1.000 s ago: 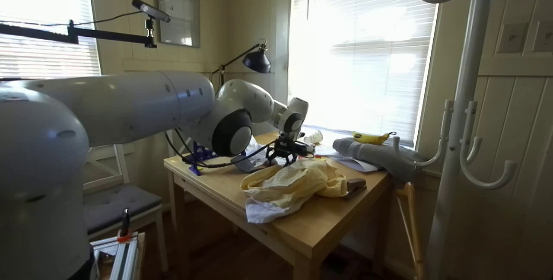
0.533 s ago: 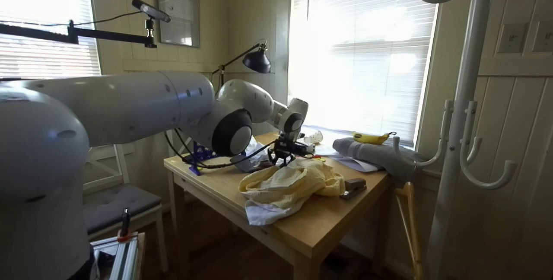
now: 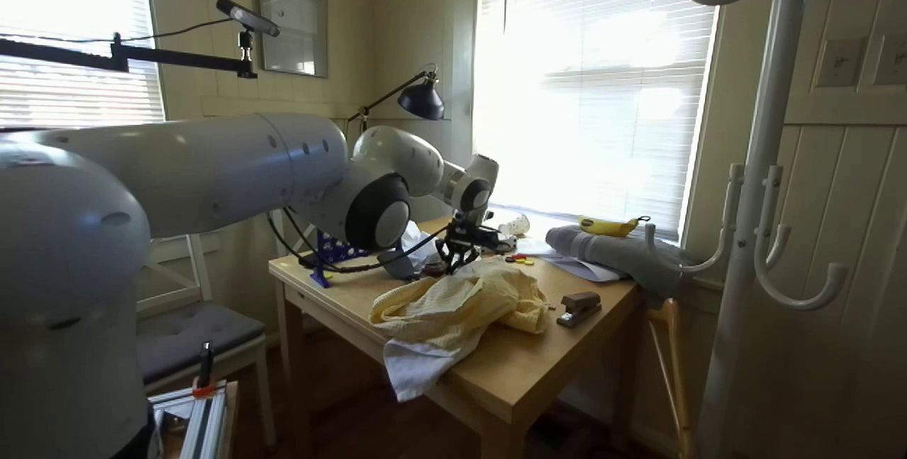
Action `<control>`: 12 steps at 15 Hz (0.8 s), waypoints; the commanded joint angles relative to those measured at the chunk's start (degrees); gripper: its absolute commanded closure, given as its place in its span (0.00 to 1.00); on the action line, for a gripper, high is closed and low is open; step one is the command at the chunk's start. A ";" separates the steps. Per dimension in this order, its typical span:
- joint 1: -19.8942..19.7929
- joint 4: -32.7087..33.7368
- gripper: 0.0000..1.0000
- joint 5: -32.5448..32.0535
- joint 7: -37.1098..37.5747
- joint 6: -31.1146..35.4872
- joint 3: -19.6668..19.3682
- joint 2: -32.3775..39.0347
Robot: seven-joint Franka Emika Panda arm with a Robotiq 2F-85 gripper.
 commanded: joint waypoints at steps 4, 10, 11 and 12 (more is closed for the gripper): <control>1.97 0.17 0.98 -0.52 -3.65 8.61 0.08 -4.01; 0.50 0.24 0.98 3.28 -7.88 26.61 5.34 -5.03; 0.27 0.25 0.98 3.83 -8.83 29.66 6.36 -4.87; 0.12 0.25 0.98 4.25 -9.94 32.58 7.29 -4.89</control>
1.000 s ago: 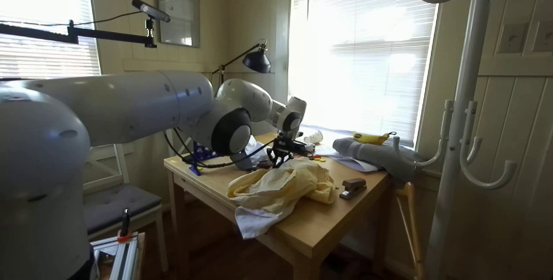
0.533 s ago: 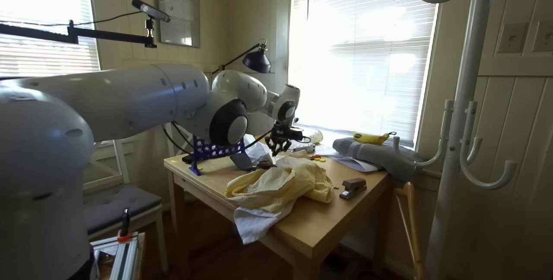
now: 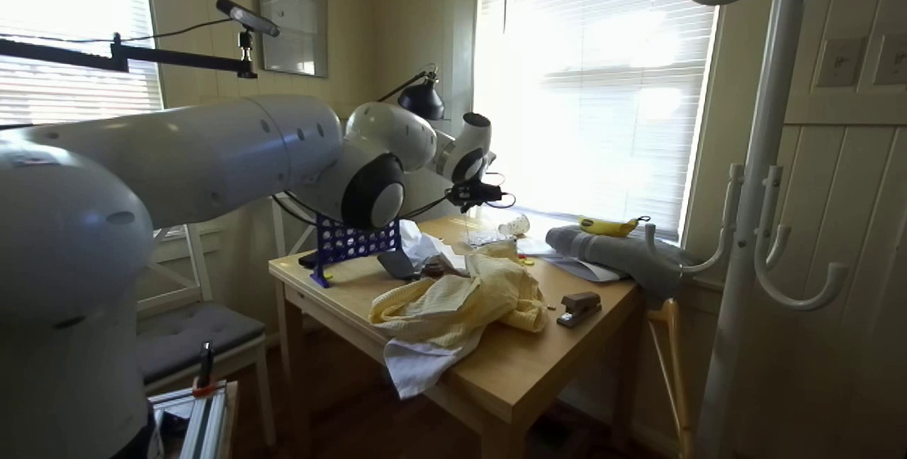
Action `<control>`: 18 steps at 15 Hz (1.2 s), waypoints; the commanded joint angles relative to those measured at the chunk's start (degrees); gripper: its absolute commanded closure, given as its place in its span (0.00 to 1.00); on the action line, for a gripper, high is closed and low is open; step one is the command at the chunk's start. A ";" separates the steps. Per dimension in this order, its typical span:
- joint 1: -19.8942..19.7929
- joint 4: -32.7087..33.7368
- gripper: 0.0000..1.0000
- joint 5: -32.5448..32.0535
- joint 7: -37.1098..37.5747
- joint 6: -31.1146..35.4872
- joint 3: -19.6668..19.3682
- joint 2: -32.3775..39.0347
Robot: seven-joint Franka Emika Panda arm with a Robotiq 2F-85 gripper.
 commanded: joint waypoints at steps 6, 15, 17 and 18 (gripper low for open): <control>-2.98 -0.05 0.98 7.39 -18.71 22.79 13.72 1.38; -6.52 0.76 0.98 4.09 -52.02 32.08 50.43 4.19; -4.89 0.70 0.98 5.95 -54.44 36.99 49.31 4.30; -3.76 1.32 0.98 5.64 -55.76 40.29 49.87 4.48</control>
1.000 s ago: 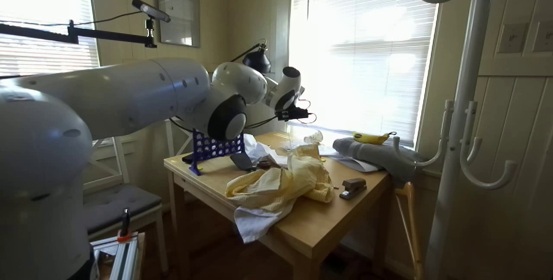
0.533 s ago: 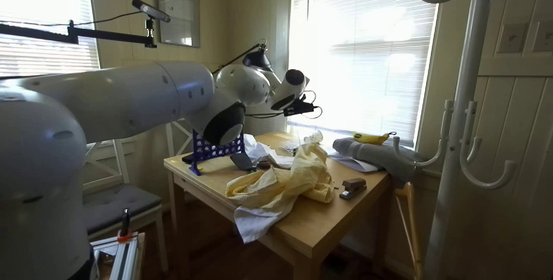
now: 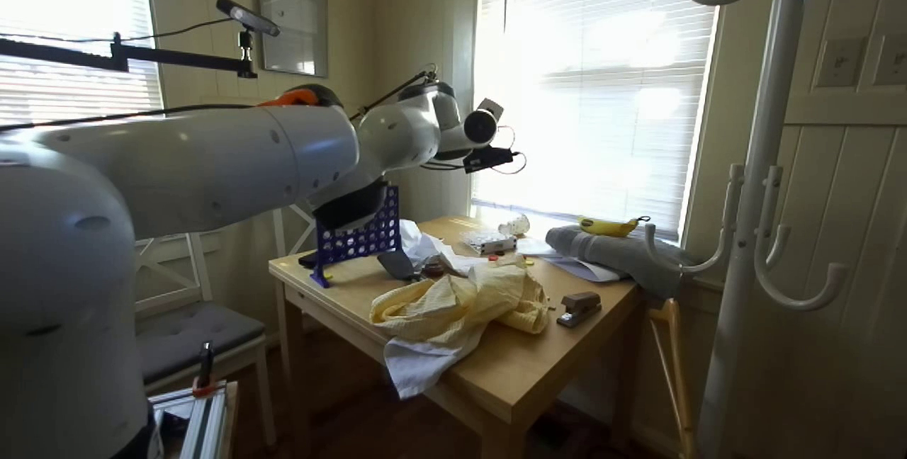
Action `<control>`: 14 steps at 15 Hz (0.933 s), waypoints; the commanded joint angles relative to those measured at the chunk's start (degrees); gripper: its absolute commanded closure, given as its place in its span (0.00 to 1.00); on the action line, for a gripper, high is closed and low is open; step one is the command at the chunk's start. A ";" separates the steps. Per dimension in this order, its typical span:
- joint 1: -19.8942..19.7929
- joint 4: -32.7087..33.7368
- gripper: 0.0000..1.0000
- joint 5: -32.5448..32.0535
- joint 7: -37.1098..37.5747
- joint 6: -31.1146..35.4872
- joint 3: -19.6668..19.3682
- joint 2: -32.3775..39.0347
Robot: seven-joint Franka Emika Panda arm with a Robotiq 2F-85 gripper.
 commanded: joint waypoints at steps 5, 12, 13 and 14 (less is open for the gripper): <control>8.44 0.67 0.98 1.52 -3.70 29.72 -5.55 1.49; 19.19 -0.07 0.98 15.70 -14.01 64.63 -11.14 4.87; 21.75 0.35 0.98 20.53 -11.88 69.30 -16.90 4.63; 23.40 0.65 0.98 21.87 -11.79 74.30 -17.00 5.27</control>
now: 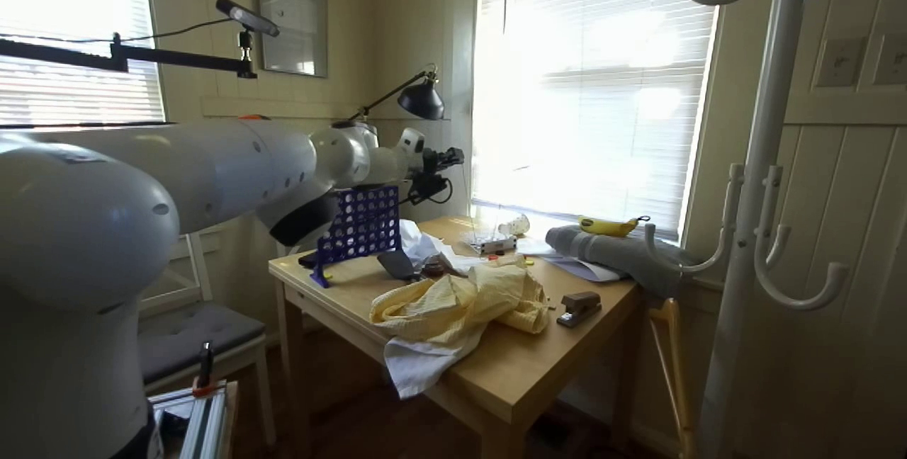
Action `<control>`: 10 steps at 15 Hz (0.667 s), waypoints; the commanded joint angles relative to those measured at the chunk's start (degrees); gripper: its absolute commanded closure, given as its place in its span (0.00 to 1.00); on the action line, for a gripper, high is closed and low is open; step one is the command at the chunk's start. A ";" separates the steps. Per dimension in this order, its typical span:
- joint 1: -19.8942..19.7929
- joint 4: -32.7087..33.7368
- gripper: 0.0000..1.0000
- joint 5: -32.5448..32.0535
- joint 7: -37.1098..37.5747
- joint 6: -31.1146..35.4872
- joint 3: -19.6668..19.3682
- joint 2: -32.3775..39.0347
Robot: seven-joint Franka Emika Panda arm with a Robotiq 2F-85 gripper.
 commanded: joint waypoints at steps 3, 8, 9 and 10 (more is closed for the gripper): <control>8.84 8.34 0.98 19.72 -1.76 10.71 -12.96 0.48; 6.55 4.65 0.98 43.61 7.05 9.33 -37.68 -2.41; 7.71 4.66 0.98 48.17 8.16 10.86 -42.07 -2.61; 7.52 4.65 0.98 52.56 9.11 10.53 -47.29 -2.97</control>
